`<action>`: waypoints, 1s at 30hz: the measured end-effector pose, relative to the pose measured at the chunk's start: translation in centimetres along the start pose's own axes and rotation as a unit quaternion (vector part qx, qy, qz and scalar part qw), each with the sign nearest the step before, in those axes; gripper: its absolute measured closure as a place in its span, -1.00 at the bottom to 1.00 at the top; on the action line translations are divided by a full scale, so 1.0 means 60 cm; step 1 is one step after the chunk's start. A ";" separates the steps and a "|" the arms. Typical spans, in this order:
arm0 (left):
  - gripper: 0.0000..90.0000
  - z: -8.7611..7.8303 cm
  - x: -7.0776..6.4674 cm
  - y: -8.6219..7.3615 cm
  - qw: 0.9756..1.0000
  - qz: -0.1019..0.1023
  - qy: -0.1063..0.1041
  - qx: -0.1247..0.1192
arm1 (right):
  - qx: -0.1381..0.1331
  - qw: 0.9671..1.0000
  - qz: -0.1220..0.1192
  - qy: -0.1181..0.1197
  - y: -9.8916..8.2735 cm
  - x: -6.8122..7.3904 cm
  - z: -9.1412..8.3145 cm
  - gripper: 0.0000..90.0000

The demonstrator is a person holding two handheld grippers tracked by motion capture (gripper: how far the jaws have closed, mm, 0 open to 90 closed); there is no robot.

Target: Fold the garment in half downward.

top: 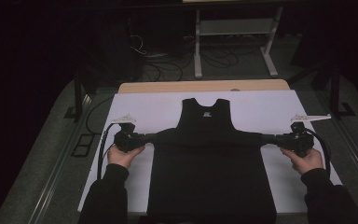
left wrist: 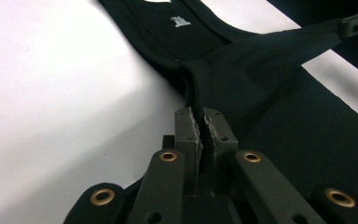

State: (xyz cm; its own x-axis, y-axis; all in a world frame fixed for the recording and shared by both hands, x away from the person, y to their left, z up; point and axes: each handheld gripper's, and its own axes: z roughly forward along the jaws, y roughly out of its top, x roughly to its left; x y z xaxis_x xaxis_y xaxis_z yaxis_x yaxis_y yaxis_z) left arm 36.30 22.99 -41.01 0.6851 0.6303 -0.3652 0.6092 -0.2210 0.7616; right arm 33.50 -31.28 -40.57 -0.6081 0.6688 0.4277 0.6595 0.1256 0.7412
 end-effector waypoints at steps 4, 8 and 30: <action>0.87 -0.002 -0.004 -0.005 1.000 0.001 -0.001 0.003 | 0.003 1.000 0.001 0.002 -0.004 0.000 -0.001 0.84; 0.87 -0.005 -0.008 -0.008 1.000 0.003 -0.004 0.005 | 0.003 1.000 0.000 0.002 -0.008 0.002 -0.002 0.84; 0.87 -0.013 -0.023 -0.036 0.999 0.004 -0.018 0.041 | 0.024 1.000 0.011 0.001 -0.033 0.018 -0.012 0.83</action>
State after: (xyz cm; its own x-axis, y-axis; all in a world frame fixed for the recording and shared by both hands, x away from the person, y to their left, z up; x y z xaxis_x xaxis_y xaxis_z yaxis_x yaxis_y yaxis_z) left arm 33.73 23.21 -41.75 0.7026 0.6019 -0.3796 0.6338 -0.2867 0.7184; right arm 31.21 -31.36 -41.21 -0.5945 0.6699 0.4448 0.6931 0.1464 0.7058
